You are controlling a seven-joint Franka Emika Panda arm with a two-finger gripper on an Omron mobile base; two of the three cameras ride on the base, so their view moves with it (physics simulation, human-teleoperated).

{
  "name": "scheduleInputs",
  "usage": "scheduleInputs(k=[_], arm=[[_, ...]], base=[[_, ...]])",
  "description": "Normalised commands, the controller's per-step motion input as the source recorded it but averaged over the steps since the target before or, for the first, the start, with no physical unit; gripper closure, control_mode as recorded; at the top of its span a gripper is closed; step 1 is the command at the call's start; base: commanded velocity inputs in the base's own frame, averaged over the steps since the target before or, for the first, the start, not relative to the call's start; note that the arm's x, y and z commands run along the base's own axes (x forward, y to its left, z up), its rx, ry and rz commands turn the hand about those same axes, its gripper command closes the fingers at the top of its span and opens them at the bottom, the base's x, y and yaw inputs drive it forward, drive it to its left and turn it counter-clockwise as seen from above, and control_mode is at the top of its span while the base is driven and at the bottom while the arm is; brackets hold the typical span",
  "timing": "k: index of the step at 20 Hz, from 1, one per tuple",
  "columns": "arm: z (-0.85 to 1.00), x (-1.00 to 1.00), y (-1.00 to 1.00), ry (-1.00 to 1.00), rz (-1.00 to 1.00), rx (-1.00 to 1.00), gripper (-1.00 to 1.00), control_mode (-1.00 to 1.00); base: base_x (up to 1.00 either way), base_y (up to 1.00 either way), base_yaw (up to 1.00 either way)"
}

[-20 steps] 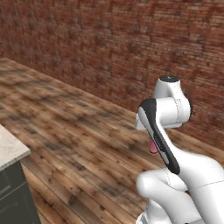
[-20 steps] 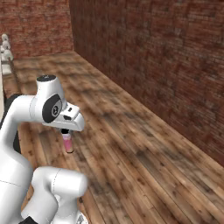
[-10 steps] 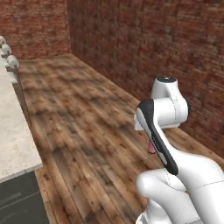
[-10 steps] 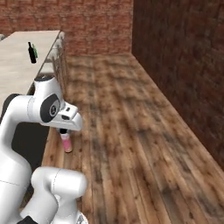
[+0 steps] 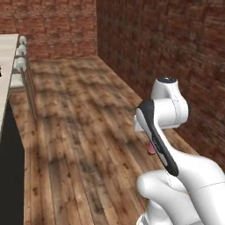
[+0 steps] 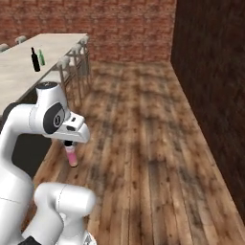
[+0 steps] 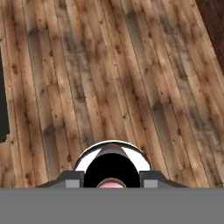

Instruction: Move the drinks to the dining counter.

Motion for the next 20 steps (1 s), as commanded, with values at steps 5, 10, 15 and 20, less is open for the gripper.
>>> scheduleInputs(k=[5,10,15,20], arm=[[0.0,0.0,0.0,0.0,0.0,0.0,1.0,1.0],[0.0,0.0,0.0,0.0,0.0,0.0,1.0,1.0],[0.0,0.0,0.0,0.0,0.0,0.0,1.0,1.0],[0.0,0.0,0.0,0.0,0.0,0.0,1.0,1.0]], base=[[1.0,-0.79,0.43],[1.0,-0.74,0.44],[1.0,-0.61,0.47],[1.0,-0.39,0.53]])
